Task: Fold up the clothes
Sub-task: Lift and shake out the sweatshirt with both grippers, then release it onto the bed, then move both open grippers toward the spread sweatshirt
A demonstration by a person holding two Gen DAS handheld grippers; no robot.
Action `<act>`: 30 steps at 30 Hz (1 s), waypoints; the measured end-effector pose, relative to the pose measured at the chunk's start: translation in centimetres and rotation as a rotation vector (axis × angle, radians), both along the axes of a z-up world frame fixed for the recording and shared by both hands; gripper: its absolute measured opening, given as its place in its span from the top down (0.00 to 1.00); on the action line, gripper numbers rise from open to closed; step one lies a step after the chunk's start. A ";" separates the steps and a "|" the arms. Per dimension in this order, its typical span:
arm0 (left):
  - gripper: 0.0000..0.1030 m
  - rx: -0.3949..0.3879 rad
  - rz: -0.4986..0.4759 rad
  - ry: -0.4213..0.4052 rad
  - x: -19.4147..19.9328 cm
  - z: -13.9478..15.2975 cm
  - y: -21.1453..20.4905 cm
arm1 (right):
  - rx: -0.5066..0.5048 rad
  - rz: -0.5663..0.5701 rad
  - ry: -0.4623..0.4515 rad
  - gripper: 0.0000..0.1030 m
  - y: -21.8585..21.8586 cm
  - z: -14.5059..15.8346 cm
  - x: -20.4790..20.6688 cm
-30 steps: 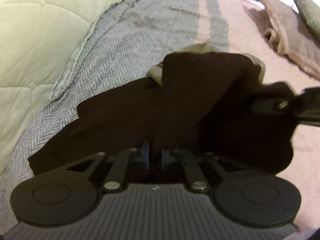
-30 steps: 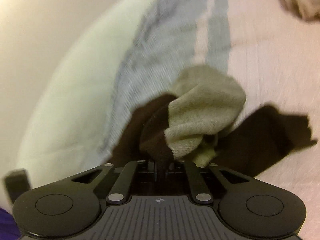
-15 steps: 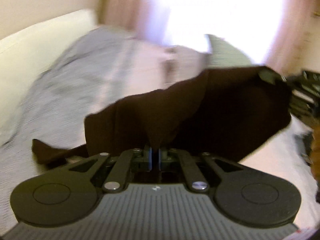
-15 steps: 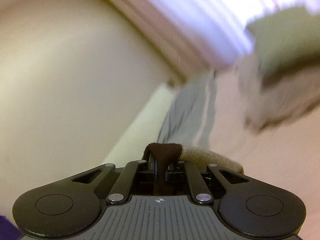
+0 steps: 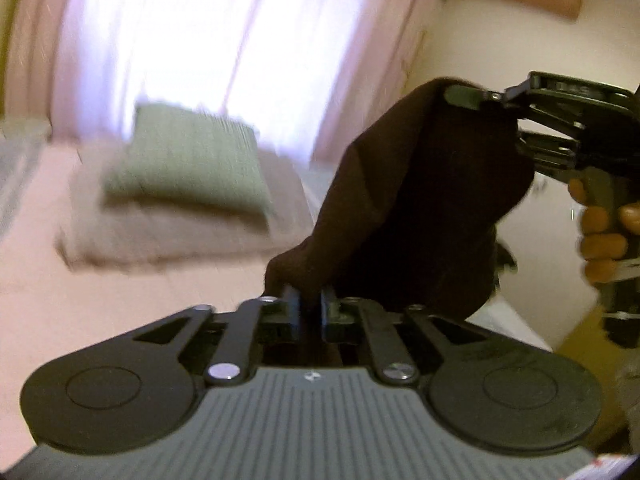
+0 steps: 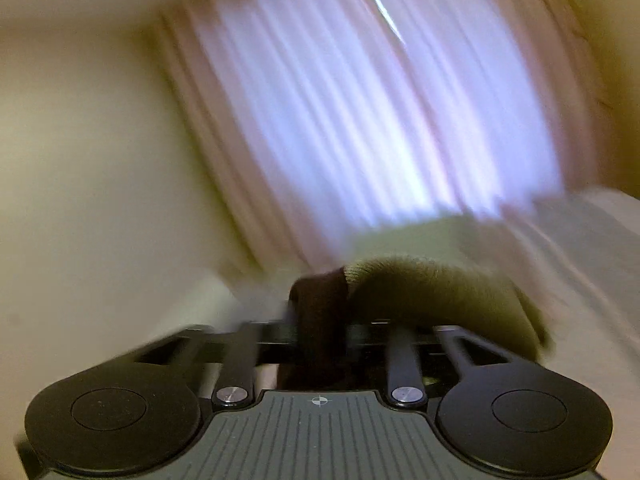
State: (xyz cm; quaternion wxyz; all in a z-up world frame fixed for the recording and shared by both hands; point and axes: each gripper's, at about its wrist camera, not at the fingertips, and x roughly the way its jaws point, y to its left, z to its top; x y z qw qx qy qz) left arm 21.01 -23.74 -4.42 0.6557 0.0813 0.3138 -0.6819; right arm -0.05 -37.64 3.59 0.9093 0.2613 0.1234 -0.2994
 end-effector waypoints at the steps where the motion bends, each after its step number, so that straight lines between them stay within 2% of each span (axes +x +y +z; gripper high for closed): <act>1: 0.82 0.051 -0.009 0.006 -1.6 -0.9 -1.0 | 0.033 -0.022 0.092 0.24 -0.3 -1.3 -1.4; 3: 0.75 0.143 -0.028 0.018 -4.7 -3.0 -2.4 | 0.099 -0.062 0.281 0.24 -0.7 -4.9 -4.9; 5: 0.73 0.251 -0.023 0.018 -7.5 -5.7 -3.3 | 0.223 -0.102 0.439 0.24 -0.7 -9.6 -8.5; 7: 0.70 0.350 -0.014 0.019 -9.4 -8.4 -3.8 | 0.345 -0.139 0.532 0.24 -0.3 -13.8 -12.5; 9: 0.66 0.445 0.009 0.016 -11.2 -10.7 -4.3 | 0.422 -0.153 0.583 0.24 -0.2 -16.3 -15.3; 12: 0.62 0.543 0.029 -0.002 -13.2 -12.3 -3.3 | 0.486 -0.147 0.605 0.24 1.5 -18.0 -18.7; 16: 0.54 0.594 0.002 -0.063 -15.4 -11.7 -2.7 | 0.462 -0.116 0.600 0.24 2.0 -16.8 -19.9; 20: 0.46 0.576 -0.041 -0.130 -17.0 -10.4 -1.8 | 0.443 -0.137 0.564 0.24 3.5 -17.7 -19.8; 25: 0.45 0.550 -0.102 -0.209 -17.0 -9.3 -0.8 | 0.448 -0.191 0.538 0.24 6.3 -18.8 -18.6; 26: 0.45 0.544 -0.109 -0.216 -16.8 -8.9 -0.2 | 0.448 -0.198 0.536 0.24 7.0 -18.6 -18.3; 28: 0.37 0.534 -0.117 -0.219 -16.1 -8.2 0.8 | 0.444 -0.206 0.534 0.24 8.4 -18.5 -17.4; 30: 0.36 0.529 -0.130 -0.229 -15.3 -7.9 2.1 | 0.438 -0.221 0.534 0.24 10.0 -18.3 -16.5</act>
